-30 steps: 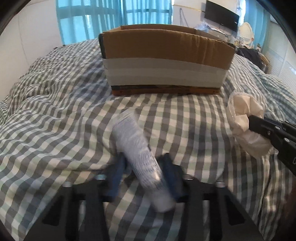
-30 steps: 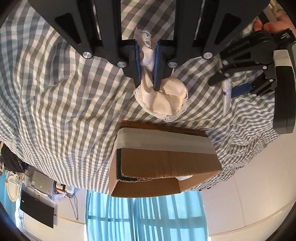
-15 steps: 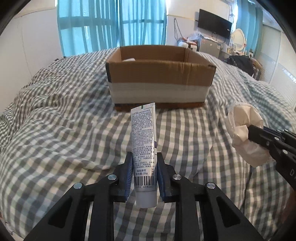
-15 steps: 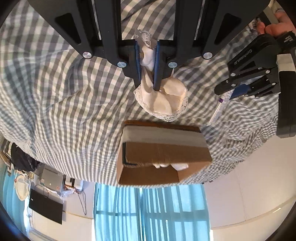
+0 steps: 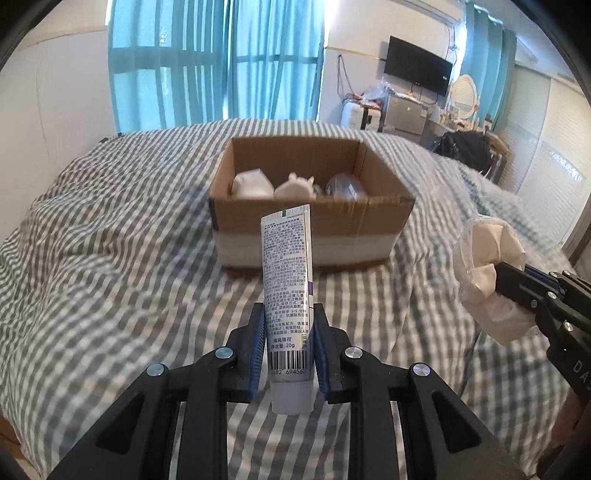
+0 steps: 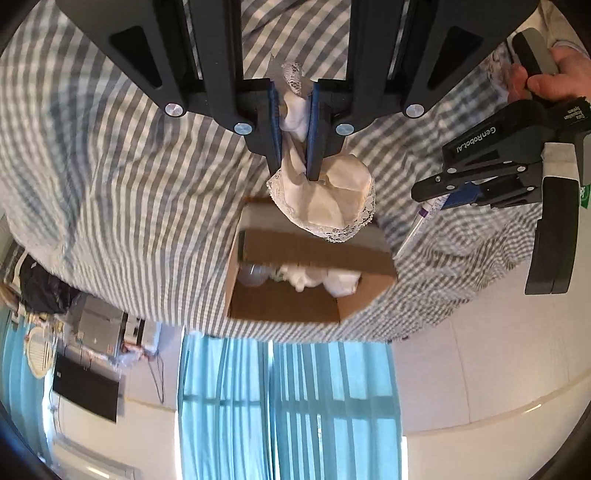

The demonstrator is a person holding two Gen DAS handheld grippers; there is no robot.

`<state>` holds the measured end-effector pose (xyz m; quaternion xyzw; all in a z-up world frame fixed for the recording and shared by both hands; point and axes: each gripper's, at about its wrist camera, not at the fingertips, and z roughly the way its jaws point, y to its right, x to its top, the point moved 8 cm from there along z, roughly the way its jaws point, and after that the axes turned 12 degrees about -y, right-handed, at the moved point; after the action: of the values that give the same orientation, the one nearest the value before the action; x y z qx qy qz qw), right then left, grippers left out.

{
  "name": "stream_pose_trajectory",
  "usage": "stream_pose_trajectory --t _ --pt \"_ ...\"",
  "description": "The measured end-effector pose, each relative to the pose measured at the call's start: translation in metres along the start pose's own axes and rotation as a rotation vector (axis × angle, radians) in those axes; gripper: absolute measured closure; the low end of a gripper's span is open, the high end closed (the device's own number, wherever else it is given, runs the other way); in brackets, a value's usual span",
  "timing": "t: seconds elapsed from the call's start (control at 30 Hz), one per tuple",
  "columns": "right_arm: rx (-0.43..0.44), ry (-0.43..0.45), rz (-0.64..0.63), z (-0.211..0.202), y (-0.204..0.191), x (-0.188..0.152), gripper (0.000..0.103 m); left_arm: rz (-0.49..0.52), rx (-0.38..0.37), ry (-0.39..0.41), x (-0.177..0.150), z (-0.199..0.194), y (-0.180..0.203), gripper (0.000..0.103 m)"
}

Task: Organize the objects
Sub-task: 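Lower toothpaste tube and lace cloth into the box and release both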

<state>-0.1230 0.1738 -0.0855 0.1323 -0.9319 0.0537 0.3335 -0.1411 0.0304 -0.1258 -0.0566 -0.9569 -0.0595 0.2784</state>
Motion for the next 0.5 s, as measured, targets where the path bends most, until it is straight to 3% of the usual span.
stream_pose_trajectory --t 0.07,0.5 --pt "0.000 0.022 -0.015 -0.003 0.002 0.016 0.091 -0.005 -0.030 0.048 0.017 -0.010 0.002 0.079" --pt "0.045 0.153 -0.028 0.008 0.033 0.132 0.091 0.089 0.007 0.178 0.143 -0.001 0.007 0.079"
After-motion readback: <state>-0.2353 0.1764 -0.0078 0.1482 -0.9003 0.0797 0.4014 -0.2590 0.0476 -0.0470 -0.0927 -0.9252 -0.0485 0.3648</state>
